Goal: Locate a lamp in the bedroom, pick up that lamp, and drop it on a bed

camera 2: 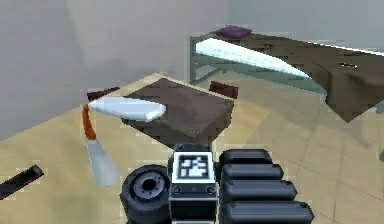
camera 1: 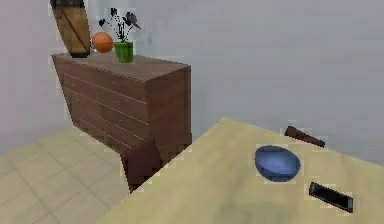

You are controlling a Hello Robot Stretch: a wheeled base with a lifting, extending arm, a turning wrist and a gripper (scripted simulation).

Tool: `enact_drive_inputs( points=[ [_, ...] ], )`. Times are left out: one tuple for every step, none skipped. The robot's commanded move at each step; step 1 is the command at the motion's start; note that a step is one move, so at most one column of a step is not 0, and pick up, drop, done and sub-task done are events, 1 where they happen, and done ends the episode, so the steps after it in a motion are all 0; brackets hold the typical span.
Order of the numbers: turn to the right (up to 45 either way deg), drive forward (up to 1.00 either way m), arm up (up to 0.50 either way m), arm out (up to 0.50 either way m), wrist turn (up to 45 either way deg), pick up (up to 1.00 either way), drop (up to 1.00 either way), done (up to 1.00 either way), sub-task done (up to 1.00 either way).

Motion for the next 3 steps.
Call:
enact_drive_inputs(
  points=[
    [-21.0,0.0,0.0,0.0,0.0,0.0,0.0,0.0,0.0],
    [0.0,0.0,0.0,0.0,45.0,0.0,0.0,0.0,0.0],
    [0.0,0.0,0.0,0.0,45.0,0.0,0.0,0.0,0.0]
  ],
)
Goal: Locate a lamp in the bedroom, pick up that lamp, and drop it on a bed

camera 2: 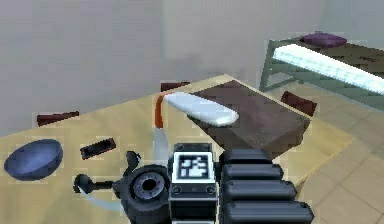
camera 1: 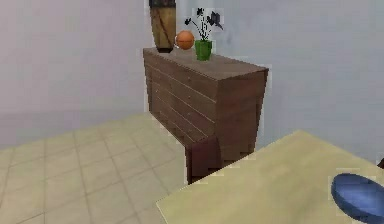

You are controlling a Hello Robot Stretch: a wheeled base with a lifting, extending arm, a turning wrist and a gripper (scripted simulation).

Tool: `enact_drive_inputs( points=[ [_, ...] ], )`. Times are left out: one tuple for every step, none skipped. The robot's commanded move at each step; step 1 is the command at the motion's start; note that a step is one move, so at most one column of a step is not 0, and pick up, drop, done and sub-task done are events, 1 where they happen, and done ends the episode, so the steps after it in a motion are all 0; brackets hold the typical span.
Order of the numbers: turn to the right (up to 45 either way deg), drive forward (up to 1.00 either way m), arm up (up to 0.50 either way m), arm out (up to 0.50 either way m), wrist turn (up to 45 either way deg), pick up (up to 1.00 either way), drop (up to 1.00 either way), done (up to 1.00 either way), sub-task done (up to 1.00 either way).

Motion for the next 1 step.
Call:
enact_drive_inputs(
  points=[
    [0.0,0.0,0.0,0.0,45.0,0.0,0.0,0.0,0.0]
  ],
)
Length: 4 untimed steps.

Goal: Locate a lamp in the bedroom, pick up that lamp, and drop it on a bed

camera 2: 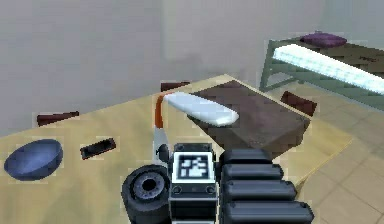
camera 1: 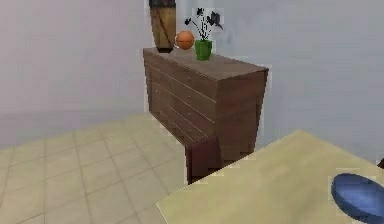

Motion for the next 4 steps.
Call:
enact_drive_inputs(
  points=[
    [0.0,0.0,0.0,0.0,15.0,0.0,0.0,0.0,0.0],
    [45.0,0.0,0.0,0.0,0.0,0.0,0.0,0.0,0.0],
    [45.0,0.0,0.0,0.0,0.0,0.0,0.0,0.0,0.0],
    [45.0,0.0,0.0,0.0,0.0,0.0,0.0,0.0,0.0]
  ],
)
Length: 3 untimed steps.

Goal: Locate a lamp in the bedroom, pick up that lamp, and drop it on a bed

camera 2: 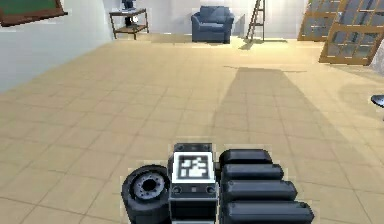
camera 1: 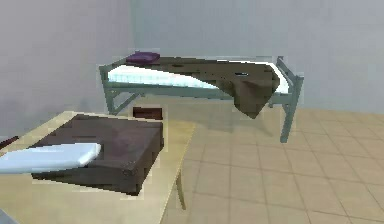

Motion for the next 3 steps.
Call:
enact_drive_inputs(
  points=[
    [9.0,0.0,0.0,0.0,0.0,0.0,0.0,0.0,0.0],
    [0.0,0.2,0.0,0.0,0.0,0.0,0.0,0.0,0.0],
    [-45.0,0.0,0.0,0.0,0.0,0.0,0.0,0.0,0.0]
  ],
)
